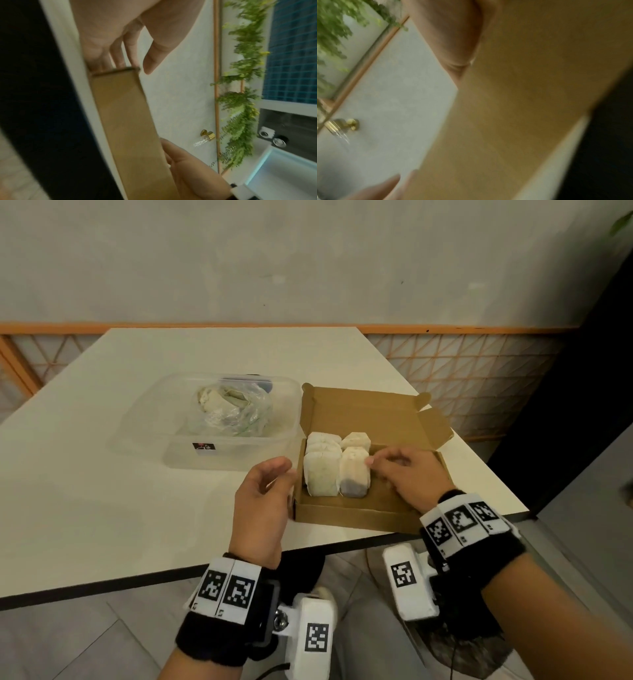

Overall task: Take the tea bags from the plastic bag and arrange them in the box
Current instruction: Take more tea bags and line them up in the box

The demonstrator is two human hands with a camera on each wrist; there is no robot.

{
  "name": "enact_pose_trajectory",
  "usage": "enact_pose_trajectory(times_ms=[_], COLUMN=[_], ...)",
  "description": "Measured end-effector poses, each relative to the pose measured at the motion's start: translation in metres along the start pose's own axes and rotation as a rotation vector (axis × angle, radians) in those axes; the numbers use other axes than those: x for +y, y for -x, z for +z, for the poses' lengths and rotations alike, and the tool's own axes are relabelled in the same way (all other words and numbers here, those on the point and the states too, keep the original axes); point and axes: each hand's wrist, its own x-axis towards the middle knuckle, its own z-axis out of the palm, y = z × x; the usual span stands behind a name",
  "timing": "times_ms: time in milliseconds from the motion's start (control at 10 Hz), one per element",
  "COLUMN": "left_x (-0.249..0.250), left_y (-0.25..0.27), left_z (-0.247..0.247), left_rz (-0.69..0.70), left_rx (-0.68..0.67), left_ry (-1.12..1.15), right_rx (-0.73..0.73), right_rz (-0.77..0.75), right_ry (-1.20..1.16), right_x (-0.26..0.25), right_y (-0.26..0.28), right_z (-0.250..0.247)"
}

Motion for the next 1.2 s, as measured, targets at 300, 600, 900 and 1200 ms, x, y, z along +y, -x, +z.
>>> enact_pose_trajectory(times_ms=[300, 600, 900, 1200], left_x=[0.108, 0.14, 0.129, 0.118], left_y=[-0.027, -0.104, -0.126, -0.145], left_z=[-0.049, -0.059, -0.053, -0.057], left_rz=[0.262, -0.104, -0.282, -0.286], left_rx=[0.109, 0.167, 0.054, 0.001], left_ry=[-0.153, -0.392, -0.541, -0.383], right_rx=[-0.401, -0.317, -0.436, -0.411], right_rz=[-0.432, -0.581, -0.559, -0.476], right_ry=[0.496, 0.743, 0.837, 0.472], right_x=[-0.135, -0.199, -0.181, -0.162], right_y=[-0.008, -0.055, -0.071, -0.075], right_z=[-0.01, 0.103, 0.126, 0.121])
